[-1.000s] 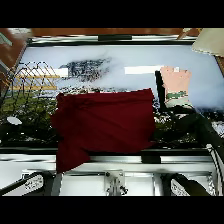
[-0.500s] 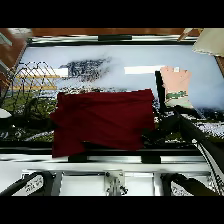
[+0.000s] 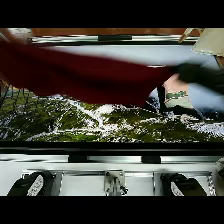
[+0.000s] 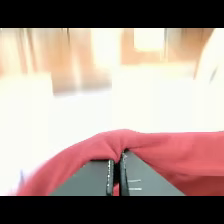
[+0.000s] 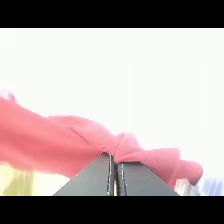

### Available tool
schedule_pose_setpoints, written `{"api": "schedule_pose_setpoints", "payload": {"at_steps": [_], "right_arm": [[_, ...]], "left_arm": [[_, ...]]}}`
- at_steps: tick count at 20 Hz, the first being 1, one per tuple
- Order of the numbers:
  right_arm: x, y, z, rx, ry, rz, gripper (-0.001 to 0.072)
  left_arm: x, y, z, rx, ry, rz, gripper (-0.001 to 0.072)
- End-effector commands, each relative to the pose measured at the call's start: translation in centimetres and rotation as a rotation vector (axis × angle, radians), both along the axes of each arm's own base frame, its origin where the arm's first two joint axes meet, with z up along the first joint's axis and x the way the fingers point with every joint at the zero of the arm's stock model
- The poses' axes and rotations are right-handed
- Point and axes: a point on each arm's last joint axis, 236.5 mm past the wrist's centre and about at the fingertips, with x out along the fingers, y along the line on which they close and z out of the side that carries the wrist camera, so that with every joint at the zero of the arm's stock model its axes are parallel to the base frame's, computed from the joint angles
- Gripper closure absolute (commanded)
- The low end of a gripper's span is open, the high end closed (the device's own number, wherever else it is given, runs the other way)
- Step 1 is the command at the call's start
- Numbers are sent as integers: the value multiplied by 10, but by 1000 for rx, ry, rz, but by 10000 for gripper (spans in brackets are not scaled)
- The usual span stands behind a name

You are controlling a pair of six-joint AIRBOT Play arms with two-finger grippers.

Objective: Fold the shirts.

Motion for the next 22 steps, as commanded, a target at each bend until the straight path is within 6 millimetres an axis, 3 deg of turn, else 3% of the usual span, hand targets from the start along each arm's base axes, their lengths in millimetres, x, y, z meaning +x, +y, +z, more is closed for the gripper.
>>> {"api": "schedule_pose_setpoints", "payload": {"at_steps": [1, 3, 5, 8, 10, 13, 15, 17, 20, 22], "right_arm": [[-104, -26, 158, -13, -429, -68, 641], [-123, -23, 168, 19, -422, -45, 640], [-132, -12, 163, 36, -387, 5, 640], [-128, -13, 129, -17, -251, 7, 641], [-118, -27, 97, -55, -115, -54, 640], [-91, -56, 20, -134, 219, -174, 640], [-70, -72, -54, -201, 505, -239, 640], [-43, -68, -117, -228, 668, -227, 640], [23, -47, -213, -189, 753, -189, 640], [82, -44, -259, -151, 697, -223, 640]], "left_arm": [[-127, -13, 127, -59, -438, 38, 674], [-142, -25, 117, -59, -397, -3, 674], [-145, -36, 100, -16, -338, -39, 674], [-140, -38, 68, 85, -233, -24, 674], [-117, -13, 36, 123, -90, 81, 673], [-74, 27, -41, 163, 212, 199, 673], [-46, 35, -112, 176, 455, 174, 673], [-21, 37, -184, 153, 679, 122, 672], [23, 47, -273, 89, 904, 106, 672], [64, 54, -303, 27, 930, 122, 672]]}}
